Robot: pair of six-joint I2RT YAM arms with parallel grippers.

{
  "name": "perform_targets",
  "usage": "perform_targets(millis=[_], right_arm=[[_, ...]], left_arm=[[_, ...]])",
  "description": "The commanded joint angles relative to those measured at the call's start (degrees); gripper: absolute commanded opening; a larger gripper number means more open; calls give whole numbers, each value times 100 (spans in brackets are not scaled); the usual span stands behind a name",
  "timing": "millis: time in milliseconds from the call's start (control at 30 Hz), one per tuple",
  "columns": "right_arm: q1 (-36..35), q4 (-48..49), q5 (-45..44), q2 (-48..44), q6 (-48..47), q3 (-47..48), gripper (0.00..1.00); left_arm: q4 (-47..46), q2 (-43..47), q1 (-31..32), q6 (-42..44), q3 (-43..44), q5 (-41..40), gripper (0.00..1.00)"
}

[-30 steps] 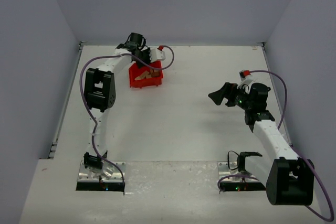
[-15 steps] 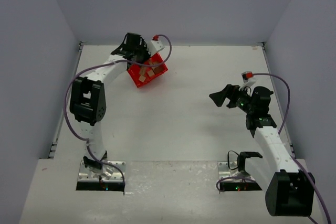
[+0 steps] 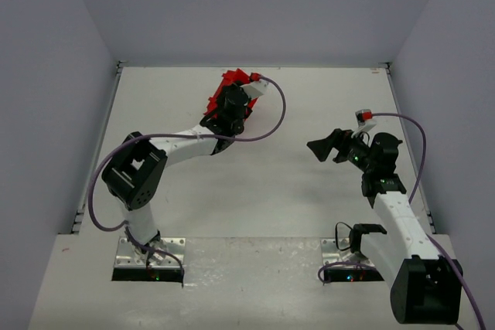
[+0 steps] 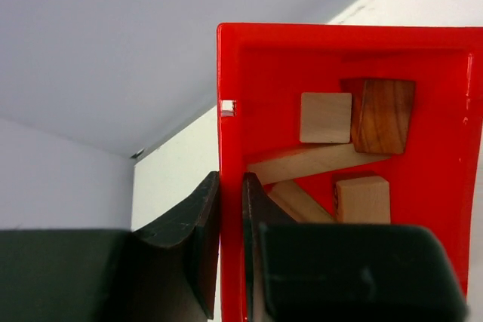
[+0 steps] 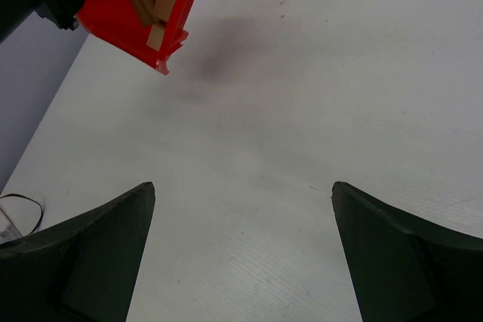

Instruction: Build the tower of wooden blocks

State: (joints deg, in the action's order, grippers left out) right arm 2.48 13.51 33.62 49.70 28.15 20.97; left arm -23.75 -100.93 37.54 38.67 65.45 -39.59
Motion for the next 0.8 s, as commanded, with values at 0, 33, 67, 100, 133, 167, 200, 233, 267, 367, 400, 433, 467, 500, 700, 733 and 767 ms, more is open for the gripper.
perform_targets(millis=[0,33,67,100,133,167,200,233,267,367,400,433,467,500,700,733,767], right_arm=[[-28,274,-61,-22,50,42,99],[-28,251,-146,-18,46,43,99],[-31,223,-189,-13,41,50,99],[-35,198,-201,-8,41,63,99],[-28,179,-234,6,40,82,99],[-28,179,-246,18,28,82,99],[-28,174,-268,40,24,91,99],[-32,166,-297,61,27,100,99],[-37,158,-322,73,26,103,99],[-37,112,-362,133,15,144,99],[-37,95,-362,147,13,154,99],[-37,78,-351,152,8,160,99],[-37,67,-348,154,0,168,99],[-37,58,-360,154,-3,170,99],[-38,-51,-453,57,-55,161,99],[-43,-56,-453,51,-55,155,99],[-46,-62,-453,49,-59,156,99]], left_arm=[[-1562,-297,-138,410,210,-1276,0],[-1724,-418,-141,756,214,-1366,0],[-1839,-533,-141,1094,214,-1428,0],[-1868,-592,-139,1240,193,-1412,0],[-1832,-637,-132,1649,134,-1355,0],[-1592,-638,-126,1807,122,-1252,0],[-1367,-603,-128,1923,104,-1166,0],[-1239,-547,-133,2033,66,-1083,0],[-1144,-492,-133,2177,13,-945,0],[-494,-260,-141,2799,-1,-718,0],[-217,-195,-141,2994,13,-685,0],[68,-123,-141,3173,-8,-635,0],[150,-78,-141,3317,-15,-596,0],[371,-42,-141,3442,-33,-579,0],[647,307,-141,4812,-803,-607,0],[656,333,-141,4933,-881,-627,0],[671,353,-141,5001,-926,-670,0]])
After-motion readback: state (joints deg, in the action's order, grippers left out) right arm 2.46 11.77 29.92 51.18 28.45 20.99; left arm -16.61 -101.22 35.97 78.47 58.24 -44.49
